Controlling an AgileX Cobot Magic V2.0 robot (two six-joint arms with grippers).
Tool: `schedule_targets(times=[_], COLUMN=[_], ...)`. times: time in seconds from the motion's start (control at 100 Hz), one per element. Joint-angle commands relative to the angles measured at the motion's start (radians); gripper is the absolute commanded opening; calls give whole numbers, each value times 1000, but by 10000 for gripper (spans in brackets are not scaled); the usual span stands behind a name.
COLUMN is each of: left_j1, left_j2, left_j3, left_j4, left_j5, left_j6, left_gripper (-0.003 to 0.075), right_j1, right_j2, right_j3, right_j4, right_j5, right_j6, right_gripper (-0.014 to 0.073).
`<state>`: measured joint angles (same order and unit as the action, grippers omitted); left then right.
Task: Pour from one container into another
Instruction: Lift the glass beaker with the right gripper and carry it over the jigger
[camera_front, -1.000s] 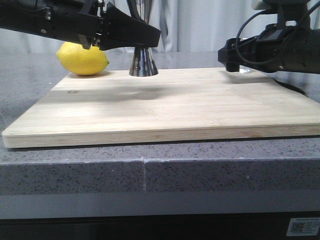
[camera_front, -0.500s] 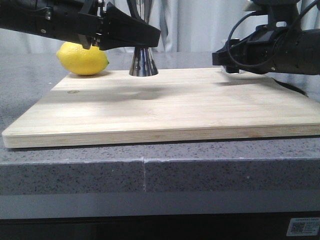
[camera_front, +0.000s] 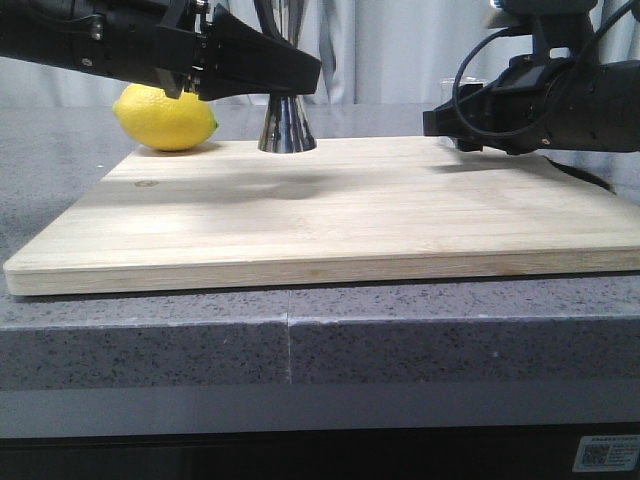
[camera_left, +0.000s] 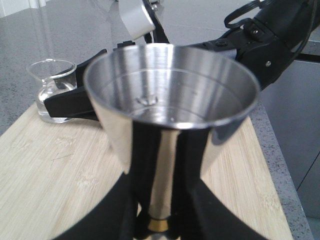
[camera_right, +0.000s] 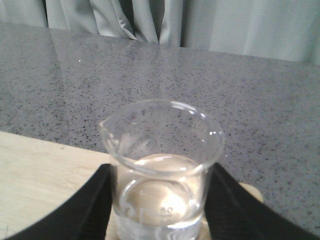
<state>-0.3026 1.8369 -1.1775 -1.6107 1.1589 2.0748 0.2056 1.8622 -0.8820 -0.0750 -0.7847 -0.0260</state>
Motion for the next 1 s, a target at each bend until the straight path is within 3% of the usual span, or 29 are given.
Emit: schedule_targets(times=[0.0, 0.49, 0.81, 0.99], left_j1=[-8, -8, -8, -8], left_j2=[-57, -57, -57, -57], left_j3=[-30, -30, -30, -30], left_j4=[-70, -70, -70, -70], left_j5=[75, 75, 75, 75], left_j6=[-6, -6, -6, -6], left_gripper=[-19, -19, -19, -19], right_j1=[1, 1, 1, 1], right_j2=[-45, -60, -169, -252], right_j3=[-28, -28, -28, -28], right_j4=[-5, -5, -17, -51], right_j5=[-69, -74, -14, 62], right_j6=[2, 2, 2, 0], right_gripper=[170, 162, 161, 77])
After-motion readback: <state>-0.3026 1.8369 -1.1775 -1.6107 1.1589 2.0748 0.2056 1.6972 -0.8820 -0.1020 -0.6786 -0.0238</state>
